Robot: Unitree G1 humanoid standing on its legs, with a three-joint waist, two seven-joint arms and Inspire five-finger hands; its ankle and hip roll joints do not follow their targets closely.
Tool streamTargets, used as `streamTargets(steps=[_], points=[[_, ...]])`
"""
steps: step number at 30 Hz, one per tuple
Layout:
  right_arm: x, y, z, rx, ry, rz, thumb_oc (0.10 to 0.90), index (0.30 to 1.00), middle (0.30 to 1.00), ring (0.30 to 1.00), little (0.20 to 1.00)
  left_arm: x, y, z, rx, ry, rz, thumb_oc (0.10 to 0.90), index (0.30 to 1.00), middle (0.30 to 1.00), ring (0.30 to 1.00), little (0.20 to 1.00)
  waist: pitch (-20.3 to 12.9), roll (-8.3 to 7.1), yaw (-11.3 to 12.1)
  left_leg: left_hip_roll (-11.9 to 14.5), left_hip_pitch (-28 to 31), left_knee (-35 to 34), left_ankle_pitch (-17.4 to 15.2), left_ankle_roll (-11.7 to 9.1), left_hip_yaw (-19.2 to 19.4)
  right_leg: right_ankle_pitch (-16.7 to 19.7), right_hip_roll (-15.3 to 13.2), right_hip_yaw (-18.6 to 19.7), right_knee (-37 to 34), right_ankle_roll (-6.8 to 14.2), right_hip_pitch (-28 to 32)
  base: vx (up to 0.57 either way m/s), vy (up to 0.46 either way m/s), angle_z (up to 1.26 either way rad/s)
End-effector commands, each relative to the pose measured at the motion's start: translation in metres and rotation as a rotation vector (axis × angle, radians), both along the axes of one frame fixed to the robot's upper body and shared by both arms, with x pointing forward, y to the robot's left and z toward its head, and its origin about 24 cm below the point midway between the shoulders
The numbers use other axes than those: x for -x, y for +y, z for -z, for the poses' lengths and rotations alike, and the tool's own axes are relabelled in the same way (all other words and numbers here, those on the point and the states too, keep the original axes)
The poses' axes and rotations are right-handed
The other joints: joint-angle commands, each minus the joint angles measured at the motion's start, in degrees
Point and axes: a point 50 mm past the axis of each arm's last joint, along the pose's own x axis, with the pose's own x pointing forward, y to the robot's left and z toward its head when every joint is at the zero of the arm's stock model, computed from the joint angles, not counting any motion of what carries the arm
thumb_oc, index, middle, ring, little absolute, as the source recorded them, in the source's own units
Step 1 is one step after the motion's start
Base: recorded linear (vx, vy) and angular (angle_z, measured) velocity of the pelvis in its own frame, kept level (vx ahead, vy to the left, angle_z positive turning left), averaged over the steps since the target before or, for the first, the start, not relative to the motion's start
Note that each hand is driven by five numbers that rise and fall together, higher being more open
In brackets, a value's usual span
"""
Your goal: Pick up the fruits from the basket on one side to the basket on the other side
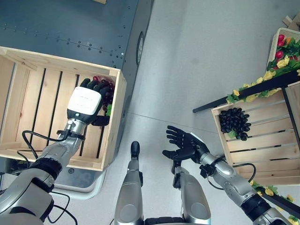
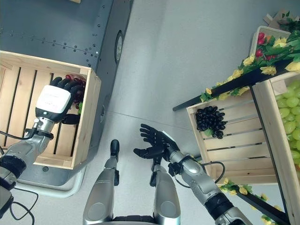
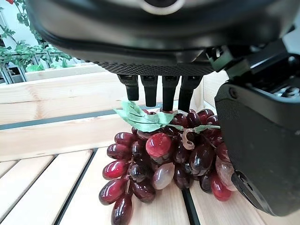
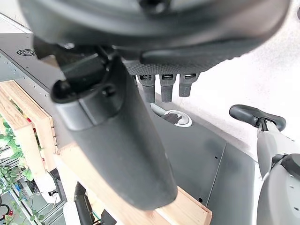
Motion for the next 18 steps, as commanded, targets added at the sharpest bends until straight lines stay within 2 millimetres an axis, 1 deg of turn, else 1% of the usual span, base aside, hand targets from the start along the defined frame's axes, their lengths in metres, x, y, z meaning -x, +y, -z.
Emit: streamTargets(steps=[1,8,11,14,15,18], points=[[-0.002,0.005,-0.032,-0.048,-0.148,-0.026,0.8,0.9,0.9,0.9,0.9,-0.018,-0.015,-0.033,0.08,-0.161,0.003,0.8,0.9,0.9,0.9,0.9,-1.43,0.5,-1.73,-4.76,-2.66,8.79,-6.58,1.03,5.29,3.33,4.19,-0.1,3.23,-1.52,-5.66,0.0,-0.009,0.06],[-0.004,0.01,-0.032,-0.069,-0.145,-0.019,0.8,0.9,0.9,0.9,0.9,-0.019,-0.003,-0.031,0.072,-0.199,-0.122,0.8,0.9,0.9,0.9,0.9,-1.39,-0.49,-1.54,-4.57,-3.04,9.49,-6.7,0.98,5.21,3.37,4.3,-0.12,3.84,-1.45,-6.07,0.0,-0.002,0.01],[-0.005,0.013,-0.032,-0.072,-0.148,-0.016,0.8,0.9,0.9,0.9,0.9,-0.02,0.003,-0.032,0.069,-0.214,-0.197,0.8,0.9,0.9,0.9,0.9,-1.25,-0.87,-1.44,-4.44,-3.16,9.35,-6.61,1.02,5.35,3.5,4.28,-0.35,3.72,-1.41,-6.1,0.0,0.0,0.0],[-0.007,0.015,-0.033,-0.079,-0.151,-0.015,0.8,0.9,0.9,0.9,0.9,-0.022,0.005,-0.033,0.067,-0.222,-0.248,0.8,0.9,0.9,0.9,0.9,-1.04,-1.13,-1.4,-4.34,-3.42,9.59,-6.62,1.04,5.28,3.61,4.23,-0.48,3.96,-1.39,-6.38,0.0,0.0,0.0],[-0.008,0.017,-0.034,-0.087,-0.151,-0.014,0.8,0.9,0.9,0.9,0.9,-0.022,0.008,-0.034,0.066,-0.231,-0.291,0.8,0.9,0.9,0.9,0.9,-1.03,-1.4,-1.39,-4.28,-3.72,9.81,-6.68,1.05,5.25,3.66,4.21,-0.52,4.1,-1.39,-6.64,0.0,0.0,0.0],[-0.01,0.018,-0.035,-0.096,-0.148,-0.011,0.8,0.9,0.9,0.9,0.9,-0.023,0.013,-0.037,0.073,-0.231,-0.344,0.8,0.9,0.9,0.9,0.9,-0.87,-1.82,-1.33,-4.23,-3.97,10.16,-6.8,1.15,5.2,3.71,4.2,-0.68,4.43,-1.41,-6.88,0.0,0.0,0.0]])
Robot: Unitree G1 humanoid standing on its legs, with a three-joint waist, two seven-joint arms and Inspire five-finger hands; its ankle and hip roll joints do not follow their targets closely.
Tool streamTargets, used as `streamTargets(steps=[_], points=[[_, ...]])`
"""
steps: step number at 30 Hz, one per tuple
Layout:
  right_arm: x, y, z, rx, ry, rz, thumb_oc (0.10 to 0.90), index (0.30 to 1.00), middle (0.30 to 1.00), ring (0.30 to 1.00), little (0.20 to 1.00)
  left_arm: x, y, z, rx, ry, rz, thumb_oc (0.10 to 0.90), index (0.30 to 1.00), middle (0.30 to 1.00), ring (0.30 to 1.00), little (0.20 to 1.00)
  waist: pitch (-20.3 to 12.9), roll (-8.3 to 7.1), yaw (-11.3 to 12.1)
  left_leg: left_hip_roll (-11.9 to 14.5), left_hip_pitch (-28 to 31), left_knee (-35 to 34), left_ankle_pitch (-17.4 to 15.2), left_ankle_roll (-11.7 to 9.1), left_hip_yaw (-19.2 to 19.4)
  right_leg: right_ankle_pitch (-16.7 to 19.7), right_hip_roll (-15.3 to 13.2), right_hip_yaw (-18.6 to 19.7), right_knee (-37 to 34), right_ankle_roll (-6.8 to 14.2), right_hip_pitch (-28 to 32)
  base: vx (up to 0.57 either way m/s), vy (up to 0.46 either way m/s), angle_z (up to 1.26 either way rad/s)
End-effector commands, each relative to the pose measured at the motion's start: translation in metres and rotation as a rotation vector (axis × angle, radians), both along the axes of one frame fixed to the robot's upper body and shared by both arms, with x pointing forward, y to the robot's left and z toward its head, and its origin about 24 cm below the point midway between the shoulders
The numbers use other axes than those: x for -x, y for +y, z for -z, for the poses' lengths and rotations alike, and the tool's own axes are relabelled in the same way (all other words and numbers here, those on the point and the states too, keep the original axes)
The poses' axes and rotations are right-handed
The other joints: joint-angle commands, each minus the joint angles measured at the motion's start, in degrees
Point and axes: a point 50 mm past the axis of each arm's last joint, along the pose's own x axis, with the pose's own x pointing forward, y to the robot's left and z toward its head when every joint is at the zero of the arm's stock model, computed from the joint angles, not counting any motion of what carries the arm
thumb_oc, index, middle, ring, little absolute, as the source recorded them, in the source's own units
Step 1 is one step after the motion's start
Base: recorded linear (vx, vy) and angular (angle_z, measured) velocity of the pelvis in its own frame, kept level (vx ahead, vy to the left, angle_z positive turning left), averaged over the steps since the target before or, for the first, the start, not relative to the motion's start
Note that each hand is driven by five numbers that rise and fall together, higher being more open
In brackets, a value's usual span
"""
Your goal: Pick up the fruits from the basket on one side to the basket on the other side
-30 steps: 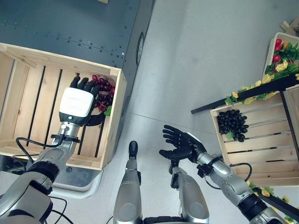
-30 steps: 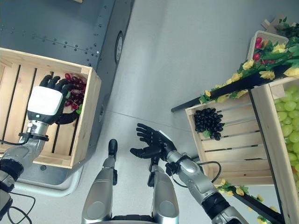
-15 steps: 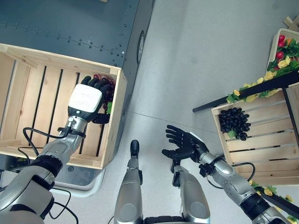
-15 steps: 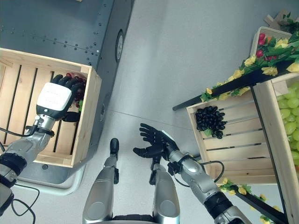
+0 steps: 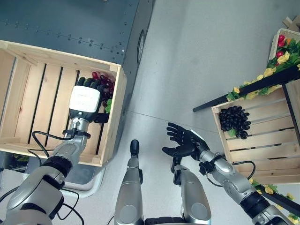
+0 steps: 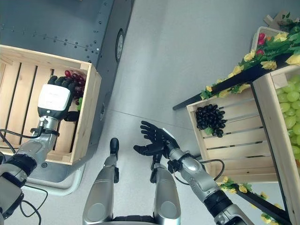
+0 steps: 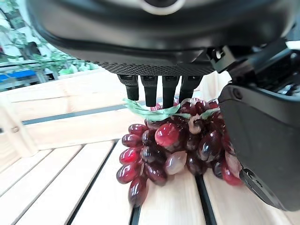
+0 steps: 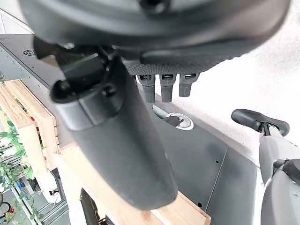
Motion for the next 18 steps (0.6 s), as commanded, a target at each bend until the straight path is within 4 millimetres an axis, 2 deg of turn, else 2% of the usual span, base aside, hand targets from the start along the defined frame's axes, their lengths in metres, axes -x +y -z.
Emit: streamTargets(steps=[1,8,9,10,11,12,18], points=[[-0.002,0.017,-0.027,-0.102,-0.12,-0.038,0.8,0.9,0.9,0.9,0.9,-0.013,0.02,-0.047,0.033,-0.18,-0.171,0.8,0.9,0.9,0.9,0.9,-0.83,-1.78,-1.29,-4.48,-1.07,7.23,-6.81,1.18,5.32,5.75,4.48,-0.91,-1.5,-1.07,-3.02,0.0,0.0,0.0],[-0.004,0.023,-0.027,-0.114,-0.115,-0.042,0.8,0.9,0.9,0.9,0.9,-0.02,0.012,-0.048,0.03,-0.15,-0.141,0.8,0.9,0.9,0.9,0.9,-0.61,-2.36,-1.37,-4.32,-1.24,7.95,-7.18,1.29,5.37,5.89,4.37,-1.13,-1.23,-0.98,-3.04,0.0,0.0,0.0],[-0.003,0.022,-0.026,-0.114,-0.112,-0.044,0.8,0.9,0.9,0.9,0.9,-0.02,0.01,-0.047,0.029,-0.137,-0.124,0.664,0.695,0.695,0.695,0.695,-0.63,-2.34,-1.43,-4.39,-1.16,8.05,-7.28,1.27,5.3,5.92,4.37,-1.01,-1.24,-0.96,-3.0,0.0,0.0,0.0],[-0.003,0.022,-0.026,-0.113,-0.11,-0.042,0.8,0.9,0.9,0.9,0.9,-0.021,0.009,-0.047,0.028,-0.131,-0.113,0.576,0.564,0.564,0.564,0.564,-0.66,-2.27,-1.49,-4.39,-1.09,8.02,-7.31,1.29,5.35,5.94,4.33,-0.99,-1.21,-0.93,-3.0,0.0,0.0,0.0],[-0.003,0.022,-0.026,-0.112,-0.11,-0.042,0.8,0.9,0.9,0.9,0.9,-0.022,0.008,-0.048,0.027,-0.126,-0.105,0.552,0.528,0.528,0.528,0.528,-0.62,-2.2,-1.53,-4.36,-1.02,7.98,-7.3,1.34,5.44,5.96,4.29,-1.01,-1.16,-0.92,-3.02,0.0,0.0,0.0],[-0.004,0.022,-0.027,-0.11,-0.11,-0.041,0.8,0.9,0.9,0.9,0.9,-0.023,0.006,-0.048,0.028,-0.125,-0.093,0.4,0.3,0.3,0.3,0.3,-0.53,-2.09,-1.58,-4.35,-0.97,7.98,-7.33,1.36,5.52,5.99,4.22,-1.02,-1.15,-0.89,-3.03,0.0,0.0,0.0],[-0.003,0.02,-0.026,-0.106,-0.106,-0.043,0.8,0.9,0.9,0.9,0.9,-0.021,0.006,-0.049,0.036,-0.134,-0.064,0.4,0.3,0.3,0.3,0.3,-0.39,-1.76,-1.63,-4.46,-0.76,8.23,-7.49,1.39,5.61,5.89,4.08,-1.08,-1.01,-0.97,-2.9,0.0,0.0,0.0]])
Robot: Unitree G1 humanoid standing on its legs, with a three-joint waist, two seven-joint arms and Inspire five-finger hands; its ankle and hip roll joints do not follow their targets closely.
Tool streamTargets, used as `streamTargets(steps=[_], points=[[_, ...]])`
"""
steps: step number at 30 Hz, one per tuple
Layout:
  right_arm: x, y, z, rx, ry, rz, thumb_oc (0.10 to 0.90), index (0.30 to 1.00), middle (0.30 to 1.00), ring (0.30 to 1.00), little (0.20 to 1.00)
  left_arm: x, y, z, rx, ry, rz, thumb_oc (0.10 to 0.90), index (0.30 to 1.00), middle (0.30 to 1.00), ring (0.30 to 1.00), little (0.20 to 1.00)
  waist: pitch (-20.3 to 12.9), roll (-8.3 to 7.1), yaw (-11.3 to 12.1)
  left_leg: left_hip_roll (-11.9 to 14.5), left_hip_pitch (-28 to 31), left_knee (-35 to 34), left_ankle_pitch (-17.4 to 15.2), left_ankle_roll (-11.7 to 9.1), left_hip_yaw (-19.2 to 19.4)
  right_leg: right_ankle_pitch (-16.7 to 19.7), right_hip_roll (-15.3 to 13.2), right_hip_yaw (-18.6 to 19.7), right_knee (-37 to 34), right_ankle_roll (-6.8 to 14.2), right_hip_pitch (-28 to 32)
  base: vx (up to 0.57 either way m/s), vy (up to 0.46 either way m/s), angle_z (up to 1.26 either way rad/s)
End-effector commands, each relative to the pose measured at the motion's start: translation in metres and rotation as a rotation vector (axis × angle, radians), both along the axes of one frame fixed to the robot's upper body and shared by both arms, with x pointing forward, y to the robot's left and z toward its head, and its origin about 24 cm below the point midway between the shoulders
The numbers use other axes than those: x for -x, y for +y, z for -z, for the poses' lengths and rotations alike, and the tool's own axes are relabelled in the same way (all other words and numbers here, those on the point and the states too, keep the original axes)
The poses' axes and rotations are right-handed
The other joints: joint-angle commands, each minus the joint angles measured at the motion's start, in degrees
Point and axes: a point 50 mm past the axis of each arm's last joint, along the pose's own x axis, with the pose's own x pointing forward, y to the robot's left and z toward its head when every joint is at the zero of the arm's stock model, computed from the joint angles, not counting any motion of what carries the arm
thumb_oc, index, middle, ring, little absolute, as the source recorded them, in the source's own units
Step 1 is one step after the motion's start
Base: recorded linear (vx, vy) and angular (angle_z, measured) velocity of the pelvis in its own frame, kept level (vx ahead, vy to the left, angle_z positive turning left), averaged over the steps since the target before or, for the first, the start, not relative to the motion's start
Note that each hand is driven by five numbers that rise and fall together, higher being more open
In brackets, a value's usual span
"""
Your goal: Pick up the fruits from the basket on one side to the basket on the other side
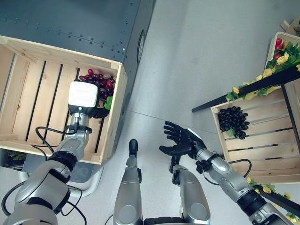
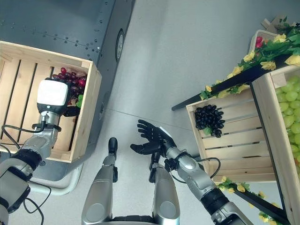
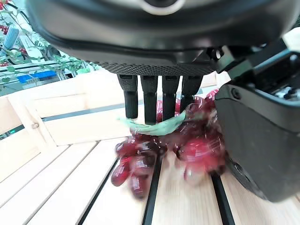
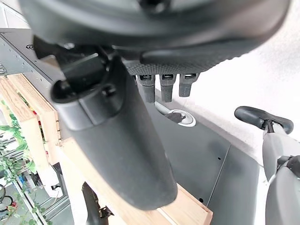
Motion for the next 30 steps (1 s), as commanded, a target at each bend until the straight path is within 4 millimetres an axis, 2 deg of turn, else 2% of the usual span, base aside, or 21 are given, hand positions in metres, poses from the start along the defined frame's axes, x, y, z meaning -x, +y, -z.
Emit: streamTargets(steps=[1,17,25,30], points=[[-0.001,0.005,-0.024,-0.078,-0.101,-0.017,0.8,0.9,0.9,0.9,0.9,-0.01,0.005,-0.039,0.032,-0.157,0.001,0.4,0.3,0.3,0.3,0.3,-0.35,-0.54,-1.33,-4.49,-0.57,7.61,-7.47,1.39,5.62,5.65,4.01,-1.12,-1.05,-0.72,-3.02,0.0,0.0,0.0],[0.006,-0.002,-0.022,-0.079,-0.101,-0.001,0.8,0.9,0.9,0.9,0.9,0.001,0.001,-0.041,0.031,-0.289,0.113,0.4,0.3,0.3,0.3,0.3,-0.3,0.54,-0.99,-4.92,0.17,7.55,-7.68,1.59,5.6,5.37,3.41,-1.63,-0.58,-0.84,-2.81,0.0,0.0,0.0],[0.014,-0.011,-0.021,-0.08,-0.105,0.017,0.8,0.9,0.9,0.9,0.9,0.019,0.01,-0.04,0.025,-0.376,0.114,0.4,0.3,0.3,0.3,0.3,-0.3,1.26,0.01,-5.23,0.39,6.55,-7.51,1.72,5.19,5.42,3.02,-2.34,-1.07,-0.76,-2.75,0.0,0.0,0.0],[0.021,-0.018,-0.021,-0.088,-0.112,0.039,0.8,0.9,0.9,0.9,0.9,0.04,0.021,-0.027,0.055,-0.395,0.075,0.4,0.3,0.3,0.3,0.3,-0.3,1.57,1.23,-5.59,0.49,5.24,-7.32,1.82,4.58,5.19,2.96,-3.36,-1.44,-0.77,-2.65,-0.01,-0.023,0.01]])
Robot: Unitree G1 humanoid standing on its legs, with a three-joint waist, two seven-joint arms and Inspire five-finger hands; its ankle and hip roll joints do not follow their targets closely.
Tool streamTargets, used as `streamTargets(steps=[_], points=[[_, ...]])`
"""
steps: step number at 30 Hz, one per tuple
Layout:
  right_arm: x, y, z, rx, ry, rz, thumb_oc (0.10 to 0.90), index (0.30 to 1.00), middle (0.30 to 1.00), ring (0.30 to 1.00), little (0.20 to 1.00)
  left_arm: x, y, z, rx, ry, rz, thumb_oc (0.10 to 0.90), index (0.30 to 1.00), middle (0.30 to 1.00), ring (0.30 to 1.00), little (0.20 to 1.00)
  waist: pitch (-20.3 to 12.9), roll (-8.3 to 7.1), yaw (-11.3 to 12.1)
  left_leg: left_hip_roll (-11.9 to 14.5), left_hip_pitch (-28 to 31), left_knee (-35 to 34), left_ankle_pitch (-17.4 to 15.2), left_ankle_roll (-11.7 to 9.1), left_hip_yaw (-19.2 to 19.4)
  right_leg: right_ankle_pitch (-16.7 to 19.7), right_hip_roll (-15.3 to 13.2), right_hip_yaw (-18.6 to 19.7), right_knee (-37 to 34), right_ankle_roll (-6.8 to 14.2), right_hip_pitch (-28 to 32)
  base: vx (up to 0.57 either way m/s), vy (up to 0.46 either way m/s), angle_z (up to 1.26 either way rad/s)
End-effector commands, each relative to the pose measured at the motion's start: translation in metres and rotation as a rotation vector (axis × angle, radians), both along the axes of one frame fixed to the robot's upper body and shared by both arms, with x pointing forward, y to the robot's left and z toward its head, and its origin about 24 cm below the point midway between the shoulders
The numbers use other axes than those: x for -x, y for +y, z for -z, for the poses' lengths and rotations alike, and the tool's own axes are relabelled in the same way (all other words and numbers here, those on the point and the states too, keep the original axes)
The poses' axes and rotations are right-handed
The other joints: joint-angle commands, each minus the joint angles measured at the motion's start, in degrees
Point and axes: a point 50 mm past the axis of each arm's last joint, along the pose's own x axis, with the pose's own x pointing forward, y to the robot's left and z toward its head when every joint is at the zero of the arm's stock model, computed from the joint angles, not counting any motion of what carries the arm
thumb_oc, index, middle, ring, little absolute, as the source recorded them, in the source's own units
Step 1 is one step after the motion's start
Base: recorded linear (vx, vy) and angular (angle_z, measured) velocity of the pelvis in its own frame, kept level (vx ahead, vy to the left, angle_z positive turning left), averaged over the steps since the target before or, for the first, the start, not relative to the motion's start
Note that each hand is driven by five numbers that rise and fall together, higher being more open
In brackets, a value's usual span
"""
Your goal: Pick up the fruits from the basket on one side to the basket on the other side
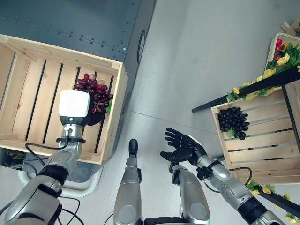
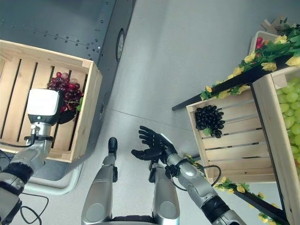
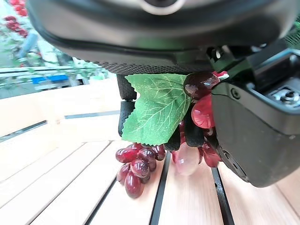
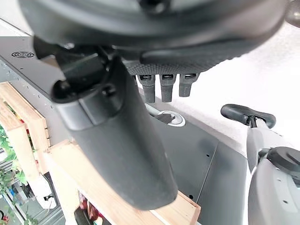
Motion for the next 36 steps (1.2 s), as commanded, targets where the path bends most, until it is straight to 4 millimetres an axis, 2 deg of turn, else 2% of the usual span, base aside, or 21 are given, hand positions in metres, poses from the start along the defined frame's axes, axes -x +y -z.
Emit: streamTargets(steps=[1,7,19,20,21,22,24,36], points=[[0.0,-0.007,-0.038,-0.063,-0.182,-0.011,0.8,0.9,0.9,0.9,0.9,-0.004,0.004,-0.049,-0.023,-0.278,0.009,0.4,0.3,0.3,0.3,0.3,-0.61,1.19,0.16,-5.59,0.47,5.71,-7.44,1.81,4.54,5.5,3.13,-3.08,-1.83,-1.01,-2.47,-0.01,-0.047,0.03],[0.003,-0.008,-0.04,-0.08,-0.191,-0.003,0.8,0.9,0.9,0.9,0.9,0.01,0.008,-0.03,0.008,-0.235,-0.023,0.4,0.3,0.3,0.3,0.3,-0.61,1.0,1.43,-5.85,0.84,4.92,-7.58,1.84,3.56,4.77,3.13,-4.32,-1.76,-1.32,-2.0,-0.01,-0.043,0.04],[0.005,-0.01,-0.036,-0.074,-0.182,-0.003,0.8,0.9,0.9,0.9,0.9,0.025,0.014,0.004,0.063,-0.106,-0.09,0.4,0.3,0.3,0.3,0.3,-0.61,1.39,2.1,-6.24,2.01,3.97,-7.37,1.83,3.07,4.41,3.33,-5.17,-2.24,-1.62,-0.67,0.0,-0.005,0.05],[0.005,-0.01,-0.036,-0.073,-0.183,-0.004,0.8,0.9,0.9,0.9,0.9,0.025,0.014,0.005,0.068,-0.098,-0.095,0.472,0.408,0.408,0.408,0.408,-0.61,1.4,2.09,-6.21,2.21,3.74,-7.31,1.83,3.15,4.47,3.33,-5.18,-2.47,-1.58,-0.51,0.0,0.0,0.0],[0.005,-0.009,-0.036,-0.073,-0.184,-0.005,0.8,0.9,0.9,0.9,0.9,0.025,0.014,0.005,0.074,-0.099,-0.097,0.519,0.479,0.479,0.479,0.479,-0.61,1.41,2.08,-6.19,2.31,3.62,-7.26,1.84,3.2,4.5,3.33,-5.21,-2.56,-1.59,-0.43,0.0,0.0,0.0],[0.004,-0.009,-0.036,-0.072,-0.185,-0.003,0.8,0.9,0.9,0.9,0.9,0.025,0.013,0.006,0.078,-0.103,-0.099,0.599,0.599,0.599,0.599,0.599,-0.61,1.42,2.11,-6.2,2.38,3.51,-7.23,1.84,3.24,4.52,3.34,-5.23,-2.68,-1.59,-0.35,0.0,0.0,0.0],[0.003,-0.009,-0.037,-0.073,-0.187,0.003,0.8,0.9,0.9,0.9,0.9,0.025,0.013,0.007,0.084,-0.1,-0.106,0.8,0.9,0.9,0.9,0.9,-0.61,1.42,2.13,-6.22,2.45,3.25,-7.12,1.83,3.14,4.6,3.39,-5.15,-2.93,-1.58,-0.25,0.0,0.0,0.0],[0.004,-0.01,-0.037,-0.068,-0.185,0.002,0.8,0.9,0.9,0.9,0.9,0.029,0.018,0.004,0.188,-0.169,-0.142,0.8,0.9,0.9,0.9,0.9,-0.61,1.5,2.48,-6.23,2.45,2.94,-6.86,1.73,3.01,4.69,3.38,-5.34,-3.22,-1.63,-0.12,0.0,0.0,0.0]])
